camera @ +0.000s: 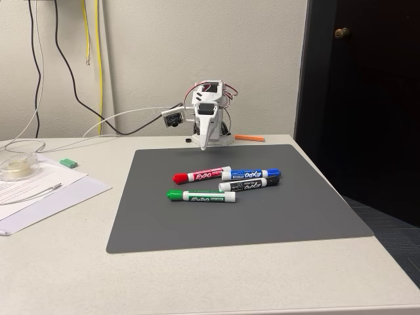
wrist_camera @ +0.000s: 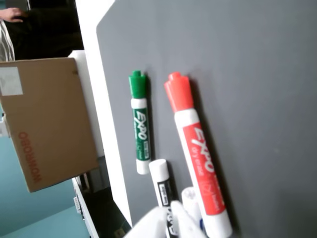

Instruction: Pick up the black marker.

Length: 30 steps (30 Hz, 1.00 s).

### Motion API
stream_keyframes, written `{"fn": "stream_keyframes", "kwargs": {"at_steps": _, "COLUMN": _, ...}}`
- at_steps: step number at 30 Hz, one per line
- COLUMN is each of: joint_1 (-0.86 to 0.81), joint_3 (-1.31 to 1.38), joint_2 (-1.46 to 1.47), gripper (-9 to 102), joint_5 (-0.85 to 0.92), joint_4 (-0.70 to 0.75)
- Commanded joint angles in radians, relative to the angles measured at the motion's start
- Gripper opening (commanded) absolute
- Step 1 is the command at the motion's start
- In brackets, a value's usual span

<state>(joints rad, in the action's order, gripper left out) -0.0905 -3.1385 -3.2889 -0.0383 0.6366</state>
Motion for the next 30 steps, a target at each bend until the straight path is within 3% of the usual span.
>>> {"fn": "stream_keyframes", "kwargs": {"at_steps": 1, "joint_1": 0.035, "joint_3": 0.018, "joint_2": 0.000, "gripper": 1, "joint_5": -0.003, "joint_4": -0.080}}
{"fn": "stream_keyframes", "kwargs": {"at_steps": 6, "joint_1": 0.078, "joint_3": 0.236, "joint_2": 0.354, "gripper": 6, "joint_5": 0.043, "joint_4": -0.167}}
{"fn": "stream_keyframes", "kwargs": {"at_steps": 12, "joint_1": 0.146, "joint_3": 0.818, "joint_2": 0.911, "gripper": 5, "joint_5": 0.147, "joint_4": 0.095}}
{"fn": "stream_keyframes", "kwargs": {"at_steps": 17, "joint_1": 0.253, "joint_3": 1.184, "joint_2": 1.373, "gripper": 4, "joint_5": 0.344, "joint_4": 0.305}}
{"fn": "stream_keyframes", "kwargs": {"at_steps": 30, "joint_1": 0.282, "joint_3": 1.204, "joint_2": 1.543, "gripper": 4, "joint_5": 0.457, "joint_4": 0.230}}
